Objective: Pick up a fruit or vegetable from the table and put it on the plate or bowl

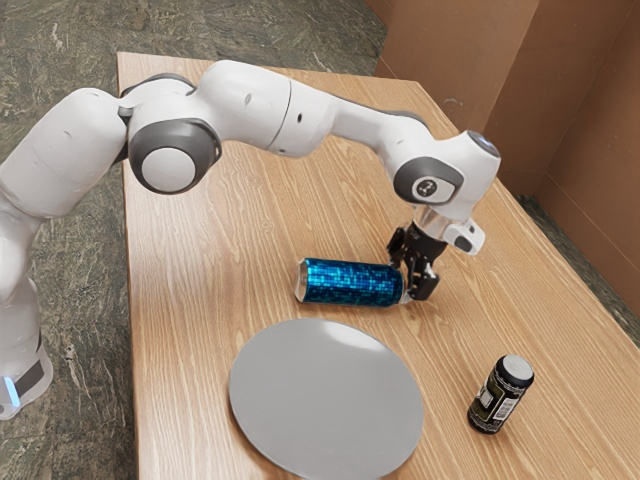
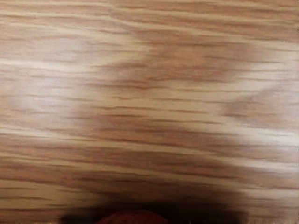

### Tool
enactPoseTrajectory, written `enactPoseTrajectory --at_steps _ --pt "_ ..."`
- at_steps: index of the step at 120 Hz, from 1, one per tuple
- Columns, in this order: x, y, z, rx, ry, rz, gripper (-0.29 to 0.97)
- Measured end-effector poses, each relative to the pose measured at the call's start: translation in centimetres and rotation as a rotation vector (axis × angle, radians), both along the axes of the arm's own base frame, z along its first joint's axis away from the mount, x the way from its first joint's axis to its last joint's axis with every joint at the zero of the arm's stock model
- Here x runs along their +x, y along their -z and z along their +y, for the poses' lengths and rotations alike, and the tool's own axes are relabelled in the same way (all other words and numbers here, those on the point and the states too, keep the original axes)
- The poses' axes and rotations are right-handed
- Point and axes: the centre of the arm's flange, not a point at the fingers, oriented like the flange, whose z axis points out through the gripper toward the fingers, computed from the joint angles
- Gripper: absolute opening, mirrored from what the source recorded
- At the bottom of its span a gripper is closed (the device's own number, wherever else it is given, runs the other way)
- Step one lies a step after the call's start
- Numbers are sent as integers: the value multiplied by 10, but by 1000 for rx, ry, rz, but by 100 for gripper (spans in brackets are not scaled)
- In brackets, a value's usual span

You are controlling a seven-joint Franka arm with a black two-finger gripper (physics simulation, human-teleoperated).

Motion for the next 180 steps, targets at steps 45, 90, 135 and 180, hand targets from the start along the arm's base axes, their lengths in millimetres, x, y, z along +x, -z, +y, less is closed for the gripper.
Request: enactPoseTrajectory --at_steps 45,90,135,180 --pt "-1 -14 -4 0 4 -23 13" --pt "-26 -84 -32 7 49 -105 13" --pt "-149 -112 -135 10 217 -51 13" --pt "-227 -106 -232 23 355 -26 13"
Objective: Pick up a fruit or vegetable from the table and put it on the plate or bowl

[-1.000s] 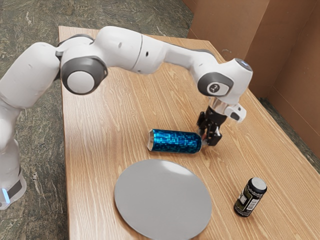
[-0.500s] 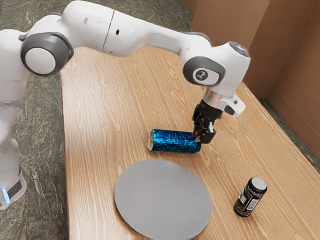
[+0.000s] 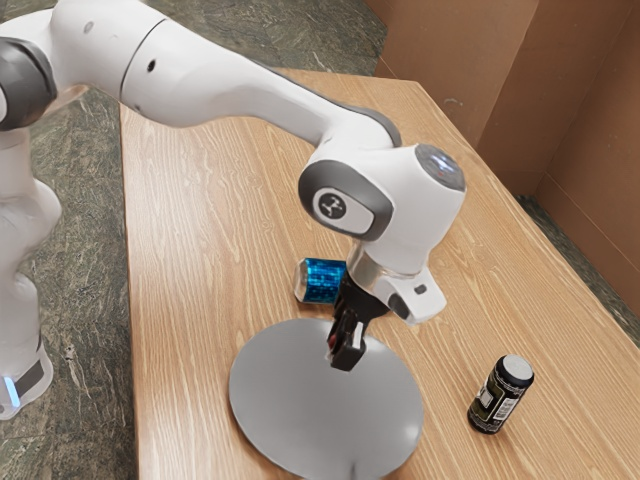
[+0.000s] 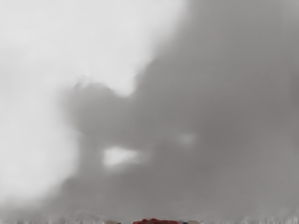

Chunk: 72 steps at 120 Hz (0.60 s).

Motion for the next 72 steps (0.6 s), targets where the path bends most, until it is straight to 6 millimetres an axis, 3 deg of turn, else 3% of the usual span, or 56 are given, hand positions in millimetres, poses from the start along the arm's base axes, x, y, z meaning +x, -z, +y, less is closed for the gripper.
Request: enactPoseTrajectory --at_steps 26,42,62,66,72 --pt "-16 -4 -24 5 18 -12 13" --pt "-11 -3 -18 7 -11 -15 45" --pt "0 -4 -3 8 -58 -24 61" --pt "3 -11 0 12 -60 -44 62" --pt "21 -58 5 -12 -48 -148 64"
